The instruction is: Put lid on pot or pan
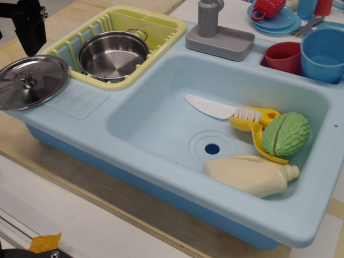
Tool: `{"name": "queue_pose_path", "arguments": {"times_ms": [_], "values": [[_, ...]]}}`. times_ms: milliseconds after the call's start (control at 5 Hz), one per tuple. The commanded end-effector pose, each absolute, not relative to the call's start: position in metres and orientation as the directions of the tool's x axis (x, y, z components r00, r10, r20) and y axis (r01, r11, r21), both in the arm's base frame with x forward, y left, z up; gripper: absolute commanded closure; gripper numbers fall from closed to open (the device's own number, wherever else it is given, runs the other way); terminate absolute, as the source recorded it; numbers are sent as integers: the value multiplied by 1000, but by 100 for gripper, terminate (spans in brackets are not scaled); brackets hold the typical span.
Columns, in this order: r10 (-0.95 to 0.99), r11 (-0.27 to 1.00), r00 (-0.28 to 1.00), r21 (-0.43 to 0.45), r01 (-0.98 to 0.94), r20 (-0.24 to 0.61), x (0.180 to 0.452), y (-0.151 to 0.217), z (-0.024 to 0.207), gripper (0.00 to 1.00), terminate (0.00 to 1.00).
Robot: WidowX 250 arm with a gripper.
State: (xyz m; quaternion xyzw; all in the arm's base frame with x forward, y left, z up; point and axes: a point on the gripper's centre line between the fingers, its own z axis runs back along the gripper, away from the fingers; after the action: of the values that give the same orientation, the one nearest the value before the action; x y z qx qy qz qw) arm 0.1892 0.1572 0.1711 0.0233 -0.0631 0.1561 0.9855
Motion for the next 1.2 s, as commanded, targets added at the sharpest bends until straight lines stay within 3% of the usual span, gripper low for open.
{"name": "queue_pose_path", "arguments": {"times_ms": [0, 1000], "values": [[305, 950, 943, 26, -311, 132, 189, 157, 171, 0, 0], [341, 940, 935, -21, -341, 102, 181, 175, 137, 0, 0]]}}
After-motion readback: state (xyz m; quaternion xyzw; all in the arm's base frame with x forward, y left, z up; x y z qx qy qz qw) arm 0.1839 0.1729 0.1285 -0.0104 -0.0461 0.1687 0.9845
